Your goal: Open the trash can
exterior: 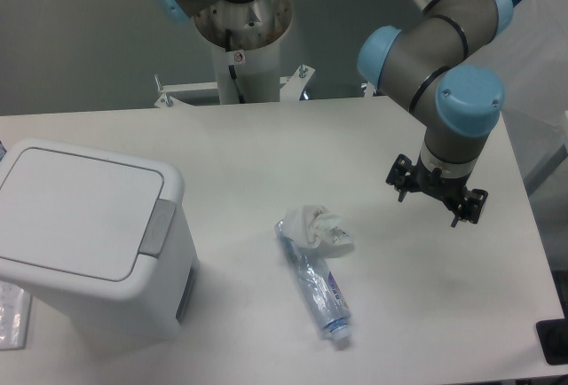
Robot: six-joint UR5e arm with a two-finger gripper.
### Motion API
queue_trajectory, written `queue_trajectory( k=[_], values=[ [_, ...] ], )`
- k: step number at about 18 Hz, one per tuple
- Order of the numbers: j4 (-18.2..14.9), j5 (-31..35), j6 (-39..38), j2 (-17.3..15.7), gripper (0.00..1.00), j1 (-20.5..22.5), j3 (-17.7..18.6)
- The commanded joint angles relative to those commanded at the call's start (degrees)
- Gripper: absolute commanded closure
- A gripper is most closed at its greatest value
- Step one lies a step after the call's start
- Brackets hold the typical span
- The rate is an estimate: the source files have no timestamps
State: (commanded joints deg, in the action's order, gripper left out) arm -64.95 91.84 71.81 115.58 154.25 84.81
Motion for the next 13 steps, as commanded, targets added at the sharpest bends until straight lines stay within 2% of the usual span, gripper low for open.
queue_trajectory(
  k=[4, 8, 11, 13],
  values=[
    [-0.1, -0.7, 0.2, -0.2, 0.00, 0.1, -0.2],
    [-0.1, -5.0, 0.2, -0.1, 0.00, 0.0, 0.4],
    [0.0, -5.7, 0.1, 0.1, 0.00, 0.0, 1.1],
    [1.6, -7.4, -0.1, -0.1, 0.00, -0.1, 2.1]
  ],
)
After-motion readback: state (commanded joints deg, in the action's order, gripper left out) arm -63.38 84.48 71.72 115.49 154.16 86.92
